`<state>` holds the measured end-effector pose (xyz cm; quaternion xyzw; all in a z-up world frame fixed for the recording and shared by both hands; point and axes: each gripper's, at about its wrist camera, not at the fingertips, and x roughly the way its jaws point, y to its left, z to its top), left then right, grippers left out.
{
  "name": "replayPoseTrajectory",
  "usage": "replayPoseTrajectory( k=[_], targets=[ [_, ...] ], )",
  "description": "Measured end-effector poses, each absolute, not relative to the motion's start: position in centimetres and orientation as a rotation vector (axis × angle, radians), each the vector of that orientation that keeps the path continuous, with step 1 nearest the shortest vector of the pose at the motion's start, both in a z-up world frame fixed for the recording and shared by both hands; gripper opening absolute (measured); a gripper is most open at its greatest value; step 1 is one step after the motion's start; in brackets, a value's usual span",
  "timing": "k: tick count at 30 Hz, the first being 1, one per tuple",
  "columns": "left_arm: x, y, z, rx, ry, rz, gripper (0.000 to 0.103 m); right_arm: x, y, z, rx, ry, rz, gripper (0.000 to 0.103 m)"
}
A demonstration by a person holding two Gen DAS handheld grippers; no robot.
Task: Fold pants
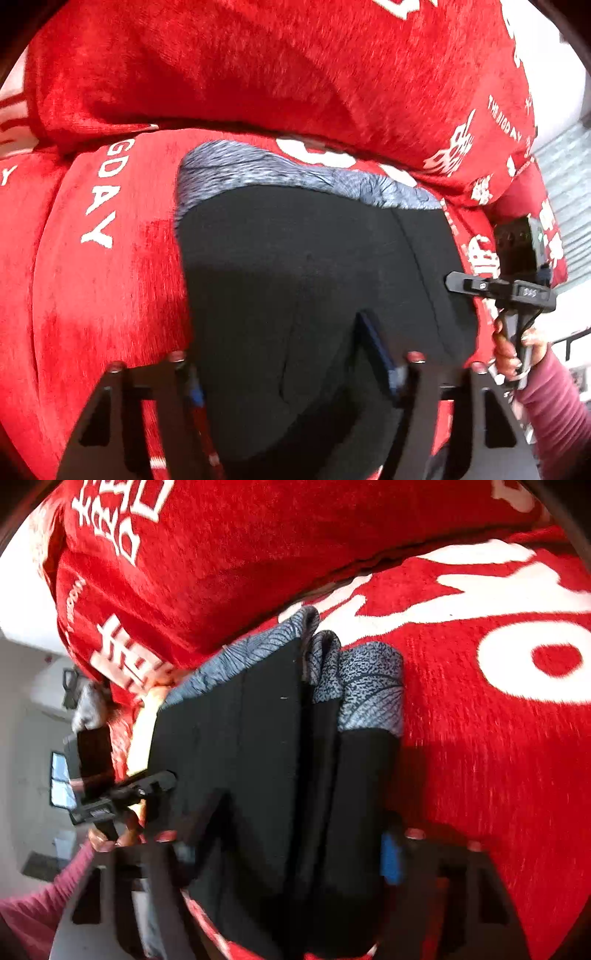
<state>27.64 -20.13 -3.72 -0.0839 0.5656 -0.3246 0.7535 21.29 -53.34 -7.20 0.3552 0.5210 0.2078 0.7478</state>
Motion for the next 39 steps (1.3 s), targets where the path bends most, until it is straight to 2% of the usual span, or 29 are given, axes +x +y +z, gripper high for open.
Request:
replayPoseTrajectory(
  k=[4,10,14,18,24,26,28,30,34,39],
  targets=[
    [27.0,-19.1,-1.7,-0.237,1.26,-0.723,0.062,20.0,-53.2,-5.1,0.854,1.101,0.49,0.05],
    [23.7,-17.1,2.5,-0.134,1.206,-0.718,0.062,18.1,-49.3,-0.9,0.847,1.099,0.571,0.049],
    [21.7,-13.6,3.5,-0.164,1.208,-0.698,0.062,16.6,-47.0,-0.6,0.917,1.083,0.622,0.049],
    [20.2,-10.8,2.8,-0.148,1.19,-0.647,0.062,15.9,-44.8,-0.9,0.903,1.097,0.643,0.049],
    [22.7,-9.1,-1.1,-0.112,1.175,-0.499,0.062,18.1,-44.4,-5.1,0.863,1.168,0.486,0.049],
    [23.3,-8.9,-2.6,-0.089,1.188,-0.482,0.064,18.4,-44.9,-6.9,0.816,1.205,0.443,0.059],
    [23.4,-8.6,-3.1,-0.091,1.167,-0.457,0.081,18.3,-45.3,-8.7,0.832,1.227,0.41,0.067],
    [23.0,-8.6,-2.7,-0.067,1.137,-0.432,0.082,17.7,-45.9,-9.0,0.88,1.197,0.404,0.069],
    [22.0,-8.1,-1.5,-0.011,1.093,-0.372,0.082,16.5,-46.4,-7.3,0.776,1.19,0.278,0.081],
    [19.6,-7.8,0.4,0.043,1.039,-0.285,0.082,14.1,-46.9,-4.1,0.653,1.147,0.146,0.082]
  ],
)
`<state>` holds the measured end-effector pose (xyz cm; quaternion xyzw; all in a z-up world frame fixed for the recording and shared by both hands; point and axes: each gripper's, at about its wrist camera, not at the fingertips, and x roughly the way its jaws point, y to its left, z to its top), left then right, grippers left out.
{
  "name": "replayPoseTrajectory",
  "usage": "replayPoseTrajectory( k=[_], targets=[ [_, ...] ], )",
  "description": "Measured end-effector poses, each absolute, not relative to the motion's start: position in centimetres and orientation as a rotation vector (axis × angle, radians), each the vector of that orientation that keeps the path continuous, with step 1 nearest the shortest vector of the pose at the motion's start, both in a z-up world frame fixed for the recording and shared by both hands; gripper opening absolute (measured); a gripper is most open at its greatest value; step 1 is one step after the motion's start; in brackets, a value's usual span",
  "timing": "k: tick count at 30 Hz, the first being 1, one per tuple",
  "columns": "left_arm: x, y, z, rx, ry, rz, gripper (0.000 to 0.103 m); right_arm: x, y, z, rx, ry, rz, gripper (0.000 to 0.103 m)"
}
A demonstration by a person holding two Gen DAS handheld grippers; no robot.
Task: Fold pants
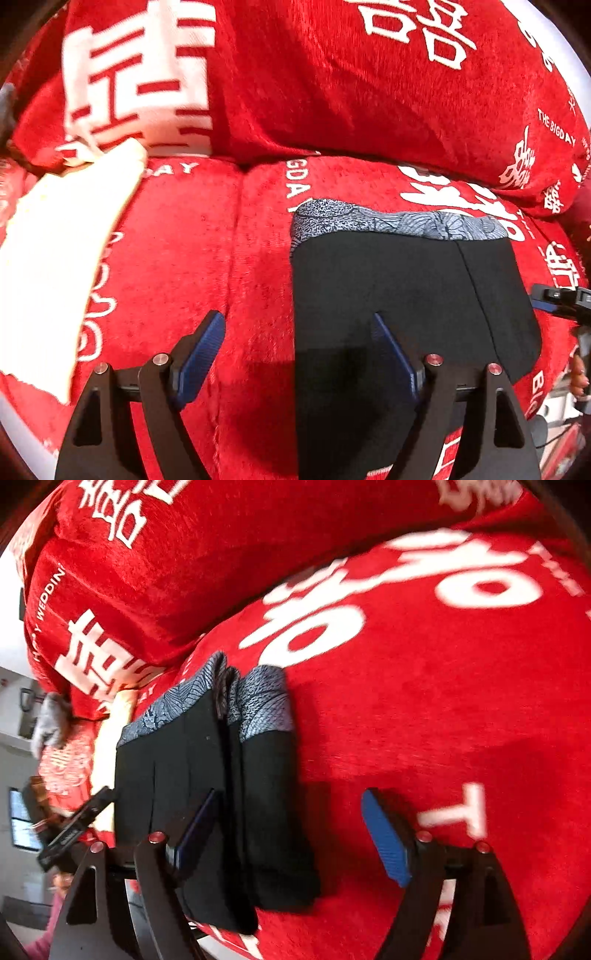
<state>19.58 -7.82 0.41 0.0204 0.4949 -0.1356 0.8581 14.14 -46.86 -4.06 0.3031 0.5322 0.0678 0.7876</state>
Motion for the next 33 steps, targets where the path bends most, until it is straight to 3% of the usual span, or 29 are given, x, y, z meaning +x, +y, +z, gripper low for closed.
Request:
replayPoseTrajectory(
  k=[6,8,9,11,12,33],
  targets=[
    [15.4,-8.5,1.8,0.071,1.01,-0.216,0.083,10.3,-45.9,-0.9,0.625,1.097,0.102,0.084],
    [14.0,-8.7,2.2,0.052,1.008,-0.212,0.103,9.1,-44.5,0.2,0.558,1.082,0.085,0.084],
    [13.4,-8.8,2.4,0.041,1.001,-0.204,0.103,8.7,-43.5,0.7,0.522,1.079,0.077,0.085],
    [12.1,-9.2,2.7,0.033,0.991,-0.21,0.103,7.7,-41.6,1.6,0.438,1.071,0.055,0.101],
    [11.5,-9.4,2.9,0.036,0.989,-0.211,0.103,7.1,-40.9,2.1,0.4,1.064,0.046,0.103],
    [4.8,-9.7,4.4,0.075,0.949,-0.125,0.103,2.7,-31.4,5.6,0.146,1.038,-0.015,0.103]
  ],
)
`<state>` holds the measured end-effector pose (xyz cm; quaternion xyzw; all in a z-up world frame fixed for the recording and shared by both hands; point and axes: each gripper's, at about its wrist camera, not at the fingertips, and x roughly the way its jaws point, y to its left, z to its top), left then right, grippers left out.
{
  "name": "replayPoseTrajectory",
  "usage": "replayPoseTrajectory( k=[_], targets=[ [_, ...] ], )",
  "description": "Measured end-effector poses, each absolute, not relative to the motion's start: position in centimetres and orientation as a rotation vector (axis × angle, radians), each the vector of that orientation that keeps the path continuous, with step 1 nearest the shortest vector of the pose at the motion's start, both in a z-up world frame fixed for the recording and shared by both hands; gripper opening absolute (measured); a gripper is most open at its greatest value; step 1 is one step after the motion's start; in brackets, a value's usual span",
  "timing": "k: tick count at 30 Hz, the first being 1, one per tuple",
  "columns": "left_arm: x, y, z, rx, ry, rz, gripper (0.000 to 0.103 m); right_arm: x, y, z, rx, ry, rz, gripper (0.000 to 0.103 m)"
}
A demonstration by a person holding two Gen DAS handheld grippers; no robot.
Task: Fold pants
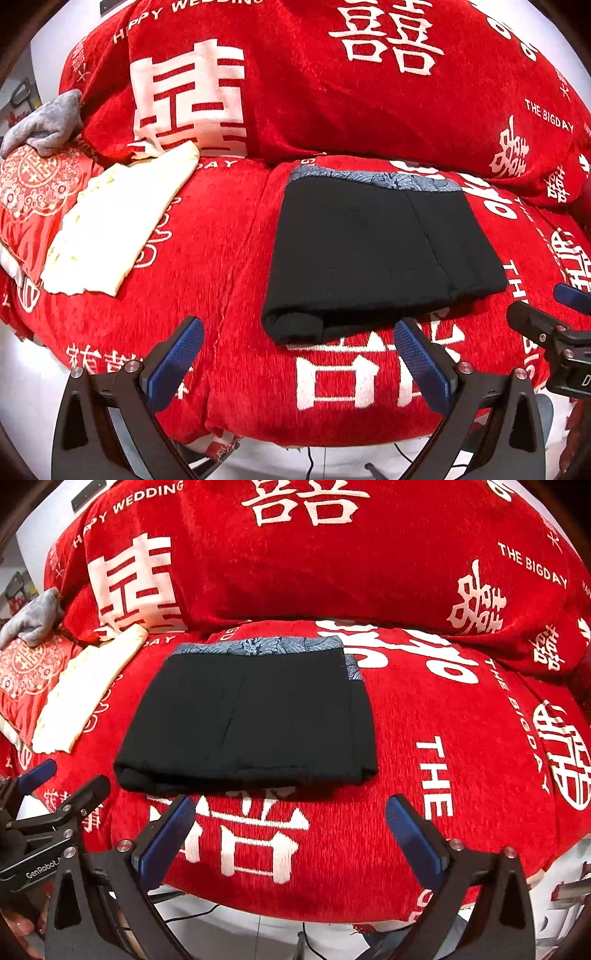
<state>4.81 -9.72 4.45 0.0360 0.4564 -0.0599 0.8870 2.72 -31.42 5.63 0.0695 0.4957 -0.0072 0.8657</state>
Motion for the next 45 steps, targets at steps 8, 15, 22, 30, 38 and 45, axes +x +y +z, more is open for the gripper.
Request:
replayPoseTrajectory(
  k=[8,15,22,30,38,45],
  targets=[
    [4.3,-9.7,4.6,0.085,0.936,-0.104,0.103,2.3,-31.5,5.9,0.136,1.047,-0.039,0.103],
    [4.4,-9.6,4.4,0.077,0.959,-0.101,0.103,2.2,-31.6,5.9,0.129,1.056,-0.045,0.103],
    [4.5,-9.8,4.0,0.083,0.983,-0.104,0.103,2.3,-31.7,5.7,0.127,1.065,-0.046,0.103],
    [4.4,-10.5,3.7,0.14,0.983,-0.095,0.103,2.3,-31.9,5.3,0.136,1.073,-0.05,0.103],
    [4.4,-10.7,3.5,0.135,0.991,-0.106,0.103,2.5,-31.9,5.0,0.136,1.081,-0.046,0.103],
    [4.4,-11.1,3.4,0.133,0.998,-0.123,0.103,2.6,-31.8,4.8,0.138,1.087,-0.049,0.103]
  ],
)
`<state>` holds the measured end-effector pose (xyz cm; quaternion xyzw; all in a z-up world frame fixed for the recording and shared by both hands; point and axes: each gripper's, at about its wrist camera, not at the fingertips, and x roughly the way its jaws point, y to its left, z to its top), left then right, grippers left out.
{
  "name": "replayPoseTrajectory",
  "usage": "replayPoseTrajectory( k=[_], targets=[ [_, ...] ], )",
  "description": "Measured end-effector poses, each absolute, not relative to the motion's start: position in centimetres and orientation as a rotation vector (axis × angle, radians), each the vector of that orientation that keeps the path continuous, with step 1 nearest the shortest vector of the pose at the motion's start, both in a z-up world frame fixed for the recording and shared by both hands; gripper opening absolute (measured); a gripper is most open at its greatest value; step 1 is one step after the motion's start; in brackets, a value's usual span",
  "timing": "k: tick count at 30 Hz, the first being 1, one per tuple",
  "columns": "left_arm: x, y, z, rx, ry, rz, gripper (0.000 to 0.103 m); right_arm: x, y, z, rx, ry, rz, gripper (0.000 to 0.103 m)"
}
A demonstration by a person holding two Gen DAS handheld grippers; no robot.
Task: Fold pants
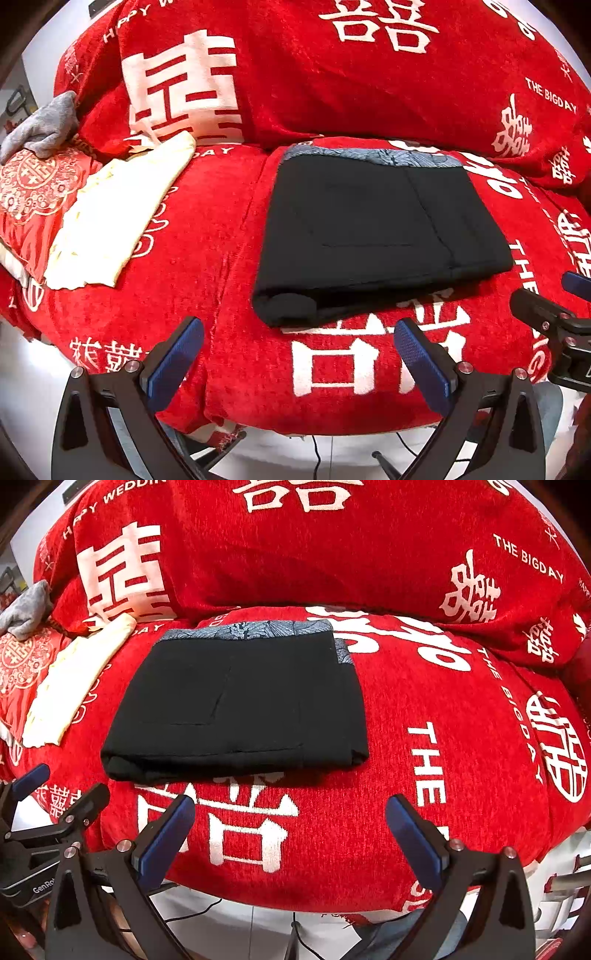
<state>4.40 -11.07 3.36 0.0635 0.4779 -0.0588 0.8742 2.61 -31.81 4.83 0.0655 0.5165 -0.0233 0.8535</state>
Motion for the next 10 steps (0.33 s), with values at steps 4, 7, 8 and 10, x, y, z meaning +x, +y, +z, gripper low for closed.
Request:
replayPoseTrajectory(
  k=[4,7,8,10],
  targets=[
    [4.39,-11.3,3.24,0.14,0.999,-0.124,0.103,2.66,-31.78,4.73,0.137,1.089,-0.051,0.103],
    [4.39,-11.21,3.39,0.128,0.982,-0.127,0.103,2.74,-31.88,4.52,0.135,1.093,-0.05,0.103],
    [4.34,-11.21,3.52,0.129,0.972,-0.13,0.103,2.78,-31.9,4.43,0.135,1.096,-0.049,0.103],
    [4.24,-11.29,3.71,0.133,0.964,-0.141,0.103,2.84,-31.91,4.25,0.133,1.1,-0.049,0.103]
  ],
)
